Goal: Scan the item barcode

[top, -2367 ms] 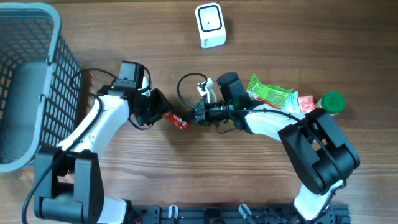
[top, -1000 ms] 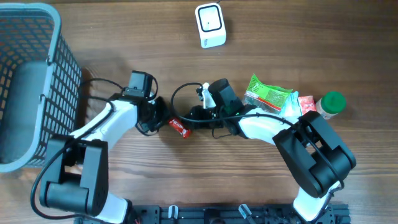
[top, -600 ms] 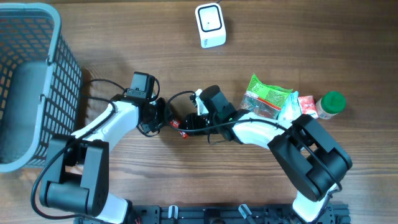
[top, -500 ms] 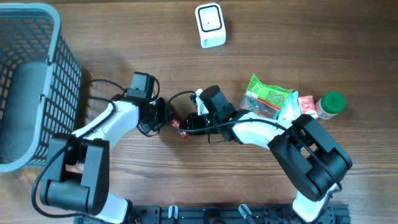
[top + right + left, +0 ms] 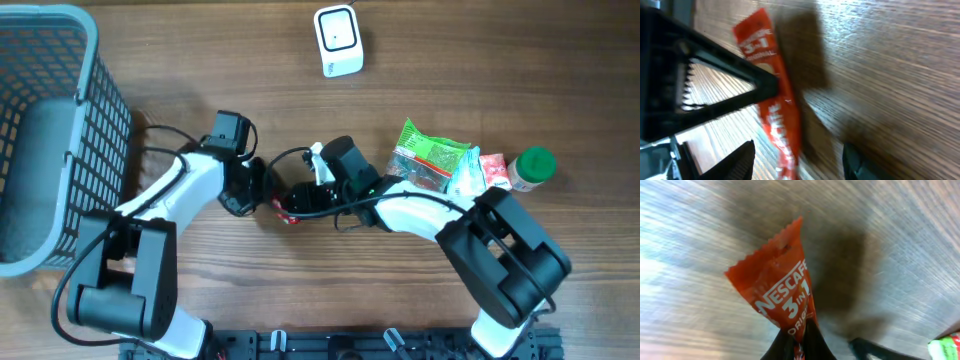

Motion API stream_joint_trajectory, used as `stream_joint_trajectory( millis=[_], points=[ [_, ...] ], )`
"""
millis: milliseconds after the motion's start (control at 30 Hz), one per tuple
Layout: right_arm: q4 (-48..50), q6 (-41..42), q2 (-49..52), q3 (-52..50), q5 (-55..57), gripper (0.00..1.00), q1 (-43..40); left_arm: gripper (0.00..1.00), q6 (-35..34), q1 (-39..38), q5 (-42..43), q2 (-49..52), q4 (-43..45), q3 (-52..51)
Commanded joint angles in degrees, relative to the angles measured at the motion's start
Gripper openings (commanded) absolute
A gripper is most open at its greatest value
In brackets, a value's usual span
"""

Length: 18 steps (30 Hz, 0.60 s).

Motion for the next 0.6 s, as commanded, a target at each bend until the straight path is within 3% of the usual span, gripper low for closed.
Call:
stream_joint_trajectory(
  millis=[0,133,300,400,567],
  points=[
    [-4.55,-9.68,-5.86,1.16,1.49,0.58,-0.42,0.04,3.72,-0.13,-4.07,-0.85,-9.75,7.98],
    [-11.37,-19.1,-11.15,1.7,5.6,0.55,-0.17,0.04,4.7,-0.13,-4.26,-0.85,-20.0,13.99],
    [-15.93,-23.96,-17.25,1.84,6.71,0.46,0.61,0.04,5.86,-0.15,-4.72,-0.85,-26.99,16.94],
    [-17.57,-26.1,-21.55,2.62,9.18,0.46,2.93,0.04,6.34,-0.15,-4.68,-0.55,-29.07,16.94],
    [-21.51,-31.08,-24.26,4.59,22.97,0.52,10.69,0.04,7.15,-0.13,-4.63,0.81,-31.63,17.0]
  ],
)
